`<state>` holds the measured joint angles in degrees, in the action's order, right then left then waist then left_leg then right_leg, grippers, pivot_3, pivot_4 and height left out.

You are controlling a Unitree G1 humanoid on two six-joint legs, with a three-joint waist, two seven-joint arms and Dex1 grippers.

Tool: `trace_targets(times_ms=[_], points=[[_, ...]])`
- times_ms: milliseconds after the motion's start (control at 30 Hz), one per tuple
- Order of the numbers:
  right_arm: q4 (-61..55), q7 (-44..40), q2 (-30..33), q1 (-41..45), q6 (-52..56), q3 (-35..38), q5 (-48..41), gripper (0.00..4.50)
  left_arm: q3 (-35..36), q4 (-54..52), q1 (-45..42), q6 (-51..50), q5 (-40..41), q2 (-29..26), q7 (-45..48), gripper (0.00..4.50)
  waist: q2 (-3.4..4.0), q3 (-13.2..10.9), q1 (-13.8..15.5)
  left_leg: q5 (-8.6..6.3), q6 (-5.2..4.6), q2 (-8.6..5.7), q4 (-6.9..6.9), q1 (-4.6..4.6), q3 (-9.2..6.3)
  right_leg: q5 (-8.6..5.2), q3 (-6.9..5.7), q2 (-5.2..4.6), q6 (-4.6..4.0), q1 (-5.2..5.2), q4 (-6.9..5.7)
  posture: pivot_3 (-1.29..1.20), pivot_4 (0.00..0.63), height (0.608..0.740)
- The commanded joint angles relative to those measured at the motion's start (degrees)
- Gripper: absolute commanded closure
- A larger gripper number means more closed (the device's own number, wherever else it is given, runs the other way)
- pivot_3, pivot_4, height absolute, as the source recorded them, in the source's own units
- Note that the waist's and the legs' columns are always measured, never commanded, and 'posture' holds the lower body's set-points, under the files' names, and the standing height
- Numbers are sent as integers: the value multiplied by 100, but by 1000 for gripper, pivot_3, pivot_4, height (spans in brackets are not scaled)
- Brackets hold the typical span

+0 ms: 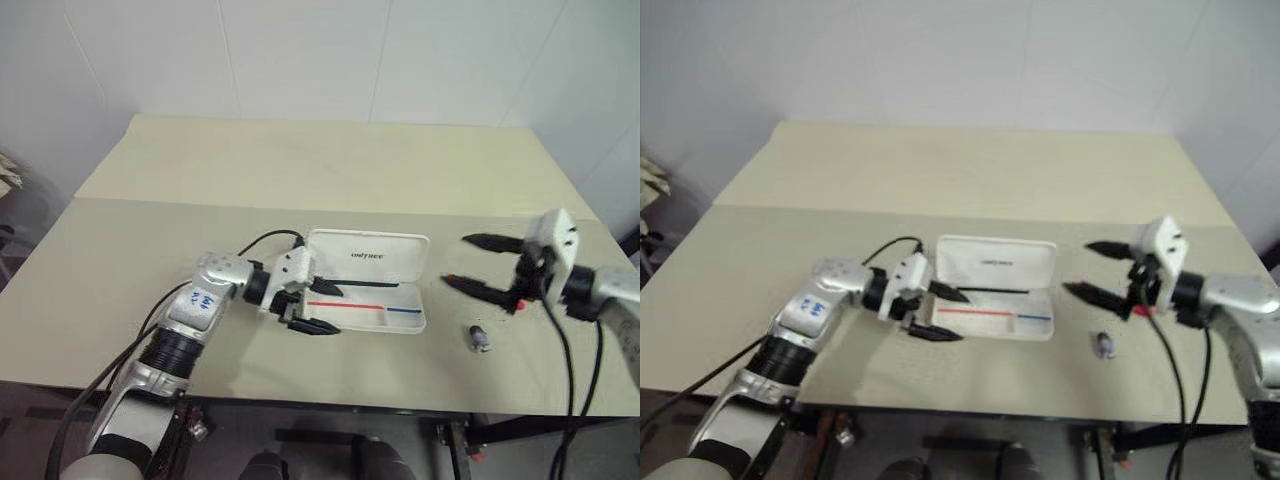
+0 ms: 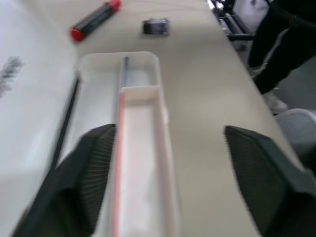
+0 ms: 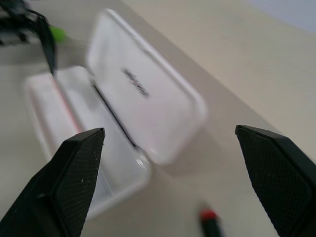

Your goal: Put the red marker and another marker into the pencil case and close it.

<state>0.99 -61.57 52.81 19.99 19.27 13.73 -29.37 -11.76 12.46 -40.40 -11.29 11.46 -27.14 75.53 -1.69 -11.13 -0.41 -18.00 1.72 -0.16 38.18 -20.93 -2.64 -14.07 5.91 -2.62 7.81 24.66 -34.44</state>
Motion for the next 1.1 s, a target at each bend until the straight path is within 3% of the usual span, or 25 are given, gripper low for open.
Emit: trace_targets(times_ms=[33, 300, 533, 833, 933, 1100], points=[[940, -461, 250, 300, -501, -109, 390, 0, 464, -36, -42, 237, 516, -169, 302, 31, 0, 0, -4, 0, 0, 1, -2, -1, -1, -1, -1, 0, -1, 1, 0, 0, 150, 740], [3639, -1210, 275, 1598, -1455, -910, 1505, 0, 1217, -132, -83, 158, 1316, -661, 798, 31, 2, -1, -135, 0, 0, 0, 0, -1, 7, 0, 0, -4, 1, 1, 1, 0, 150, 740], [4779, -1563, 27, 2314, -1861, -1180, 1900, 0, 1568, -99, -13, -17, 1467, -1226, 828, 31, 6, -3, -230, 0, 0, 2, -2, 0, 6, 0, 0, -4, 1, 4, -9, 0, 150, 740], [5971, -1640, -342, 2821, -2224, -1496, 2489, 0, 1838, -293, 243, -104, 1550, -1494, 598, 31, 8, -4, -295, 0, 1, 1, -2, -2, 5, 0, -1, -5, 1, 5, -26, 0, 150, 740], [6259, -1506, -509, 2905, -2520, -1636, 2742, 623, 1890, -351, 320, -120, 1578, -1557, 536, 0, 8, -5, -319, 0, 2, 2, -2, -2, 5, 0, -1, -4, 1, 5, -27, 0, 150, 740], [6454, -1437, -668, 3033, -2771, -1568, 2861, 2344, 1945, -324, 378, -100, 1565, -1606, 499, 0, 8, -5, -360, 0, 4, 3, -2, 4, 5, 0, -1, -3, 1, 2, -33, 0, 150, 740]])
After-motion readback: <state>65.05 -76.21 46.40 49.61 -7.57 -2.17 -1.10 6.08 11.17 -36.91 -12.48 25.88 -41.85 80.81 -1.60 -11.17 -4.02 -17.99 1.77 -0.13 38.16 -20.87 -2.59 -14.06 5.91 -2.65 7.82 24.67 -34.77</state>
